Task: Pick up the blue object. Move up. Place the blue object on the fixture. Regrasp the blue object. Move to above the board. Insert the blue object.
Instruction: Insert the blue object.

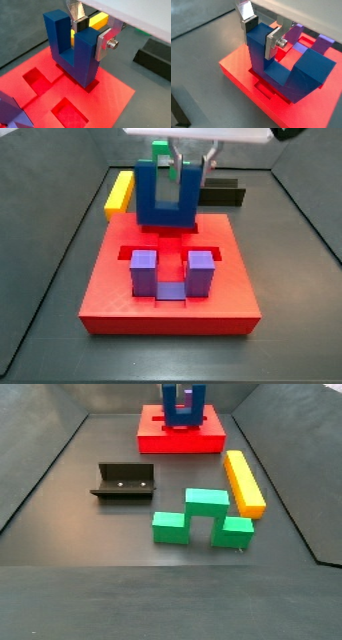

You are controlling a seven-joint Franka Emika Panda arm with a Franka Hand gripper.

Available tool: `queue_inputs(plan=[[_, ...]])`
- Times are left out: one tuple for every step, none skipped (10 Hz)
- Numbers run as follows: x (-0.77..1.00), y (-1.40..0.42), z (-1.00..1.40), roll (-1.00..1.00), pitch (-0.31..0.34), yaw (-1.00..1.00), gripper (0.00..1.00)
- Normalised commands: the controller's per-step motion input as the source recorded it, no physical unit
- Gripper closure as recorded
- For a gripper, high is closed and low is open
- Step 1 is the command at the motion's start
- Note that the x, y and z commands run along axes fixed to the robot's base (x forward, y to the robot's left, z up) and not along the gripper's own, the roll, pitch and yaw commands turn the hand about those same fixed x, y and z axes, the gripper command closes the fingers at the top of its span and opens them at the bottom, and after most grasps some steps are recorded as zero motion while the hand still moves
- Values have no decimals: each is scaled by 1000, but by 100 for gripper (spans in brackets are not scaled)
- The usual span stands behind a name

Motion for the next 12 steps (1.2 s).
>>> queue_inputs(plan=[[-97, -60, 349, 147, -36, -249, 100], [0, -131, 214, 187, -10, -157, 100], [46, -171, 134, 219, -13, -100, 100], [86, -146, 77, 240, -46, -31, 100], [29, -120, 26, 297, -114, 0, 100], [0, -100, 0, 323, -133, 0, 100], [-17, -43, 0, 296, -106, 0, 100], [0, 0, -43, 240, -91, 74, 100], [0, 0, -17, 253, -114, 94, 100], [0, -3, 0, 263, -110, 94, 100], [0, 0, -166, 181, -69, 106, 100], [0, -9, -374, 113, -67, 229, 100]])
